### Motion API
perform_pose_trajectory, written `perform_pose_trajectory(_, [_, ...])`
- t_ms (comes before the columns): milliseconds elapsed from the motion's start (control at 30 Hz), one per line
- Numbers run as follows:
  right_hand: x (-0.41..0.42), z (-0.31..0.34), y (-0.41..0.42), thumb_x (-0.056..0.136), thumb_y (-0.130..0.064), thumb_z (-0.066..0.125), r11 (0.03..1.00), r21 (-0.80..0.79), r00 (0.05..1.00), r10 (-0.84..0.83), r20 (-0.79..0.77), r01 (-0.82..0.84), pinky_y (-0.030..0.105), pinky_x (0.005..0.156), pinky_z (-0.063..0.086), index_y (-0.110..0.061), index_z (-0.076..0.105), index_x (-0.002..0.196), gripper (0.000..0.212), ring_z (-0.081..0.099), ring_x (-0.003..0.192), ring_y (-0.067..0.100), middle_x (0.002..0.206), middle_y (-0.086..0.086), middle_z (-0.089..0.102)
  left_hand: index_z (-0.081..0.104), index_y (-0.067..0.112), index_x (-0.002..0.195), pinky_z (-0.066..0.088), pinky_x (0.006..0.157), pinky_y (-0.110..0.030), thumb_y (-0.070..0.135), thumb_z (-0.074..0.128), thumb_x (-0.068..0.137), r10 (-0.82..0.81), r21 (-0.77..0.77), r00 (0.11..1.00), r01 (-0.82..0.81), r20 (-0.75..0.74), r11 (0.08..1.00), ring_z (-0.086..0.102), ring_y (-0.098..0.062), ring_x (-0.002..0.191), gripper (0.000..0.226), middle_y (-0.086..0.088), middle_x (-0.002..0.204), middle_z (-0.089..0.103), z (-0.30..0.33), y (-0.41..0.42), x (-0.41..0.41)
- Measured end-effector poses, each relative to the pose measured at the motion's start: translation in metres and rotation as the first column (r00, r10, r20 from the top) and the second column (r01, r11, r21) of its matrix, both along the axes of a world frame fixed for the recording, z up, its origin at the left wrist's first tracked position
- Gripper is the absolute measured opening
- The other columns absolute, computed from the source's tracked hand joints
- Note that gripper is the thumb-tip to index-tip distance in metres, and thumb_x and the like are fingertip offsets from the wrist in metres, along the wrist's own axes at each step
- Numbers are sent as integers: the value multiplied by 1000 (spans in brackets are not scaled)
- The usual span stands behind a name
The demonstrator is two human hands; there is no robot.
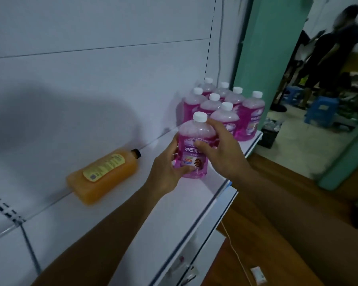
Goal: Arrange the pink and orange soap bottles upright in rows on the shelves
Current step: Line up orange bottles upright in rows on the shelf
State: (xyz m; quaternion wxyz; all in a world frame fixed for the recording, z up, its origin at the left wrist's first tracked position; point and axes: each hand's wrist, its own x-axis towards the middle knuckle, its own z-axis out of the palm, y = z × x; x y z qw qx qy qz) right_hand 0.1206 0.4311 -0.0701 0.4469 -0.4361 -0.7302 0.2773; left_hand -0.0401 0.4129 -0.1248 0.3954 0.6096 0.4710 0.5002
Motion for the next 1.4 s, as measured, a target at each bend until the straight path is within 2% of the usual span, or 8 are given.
perform_pose_trajectory(67, [-6, -2, 18, 89, -26, 67, 1000, 8, 1000, -1, 28, 0, 10, 82, 49, -26, 42, 134, 51, 58, 106, 11, 119, -8, 55, 35, 19, 143, 56, 85, -31, 21, 74, 75, 16, -34, 997, -14, 72, 999, 60, -20, 115, 78, 2, 125, 59, -7, 19, -5])
perform_pose_trajectory(233, [-12, -9, 48, 91, -25, 65, 999, 31, 996, 23, 91, -26, 36, 95, 52, -20, 40, 139, 54, 56, 113, 14, 129, -2, 56, 33, 13, 146, 54, 81, -24, 5, 71, 82, 78, -1, 997, -78, 30, 997, 59, -13, 116, 75, -2, 128, 58, -22, 47, -10])
perform_pose_trajectory(433, [-13, -24, 60, 93, -28, 63, 995, 95, 989, 0, 147, -14, 41, 107, 42, -16, 36, 145, 60, 48, 127, 18, 140, 3, 49, 34, 31, 141, 54, 85, -22, 24, 73, 80, 158, 16, 986, -158, -60, 987, 60, -5, 113, 72, 16, 123, 58, -28, 49, -4])
perform_pose_trajectory(600, [-14, -17, 60, 91, -28, 64, 985, 172, 975, -40, 217, 2, 34, 113, 30, -17, 28, 149, 69, 36, 137, 21, 149, 5, 38, 20, 28, 152, 47, 97, -26, 29, 71, 85, 240, -29, 945, -252, -221, 967, 52, -10, 123, 84, 1, 139, 51, -12, 31, -2])
perform_pose_trajectory(833, [-13, -11, 32, 89, -22, 67, 940, 340, 966, -69, 247, -20, 33, 111, 23, -19, 24, 150, 75, 20, 145, 25, 158, 6, 21, 46, 14, 139, 34, 107, -40, 25, 75, 78, 608, 356, 428, -533, -669, 767, 49, -30, 126, 68, -9, 134, 56, -4, -16, -62])
perform_pose_trajectory(967, [-26, -16, 14, 86, -20, 62, 858, 494, 971, 22, 239, -141, 39, 116, 22, -10, 35, 143, 64, 23, 143, 31, 154, 14, 30, 43, 22, 140, 28, 108, -47, 47, 71, 74, 532, 336, 92, -682, -842, 649, 43, -28, 130, 76, -2, 141, 49, -5, -48, -106])
perform_pose_trajectory(1167, [-57, -34, -10, 90, -22, 58, 887, 319, 927, 248, 282, -334, 33, 111, 28, -10, 45, 139, 52, 35, 137, 23, 147, 9, 42, 39, 23, 138, 35, 101, -62, 47, 68, 75, 431, 198, 158, -714, -889, 671, 41, -29, 129, 74, -1, 141, 43, -10, -86, -112])
perform_pose_trajectory(1400, [-96, -60, -33, 92, -41, 59, 871, -278, 839, 475, 266, -405, 29, 88, 42, -14, 47, 131, 49, 53, 112, 19, 126, 5, 55, 45, 33, 137, 44, 97, -51, 73, 48, 79, 435, 135, 216, -752, -874, 645, 45, -24, 126, 70, 3, 139, 48, 3, -134, -94])
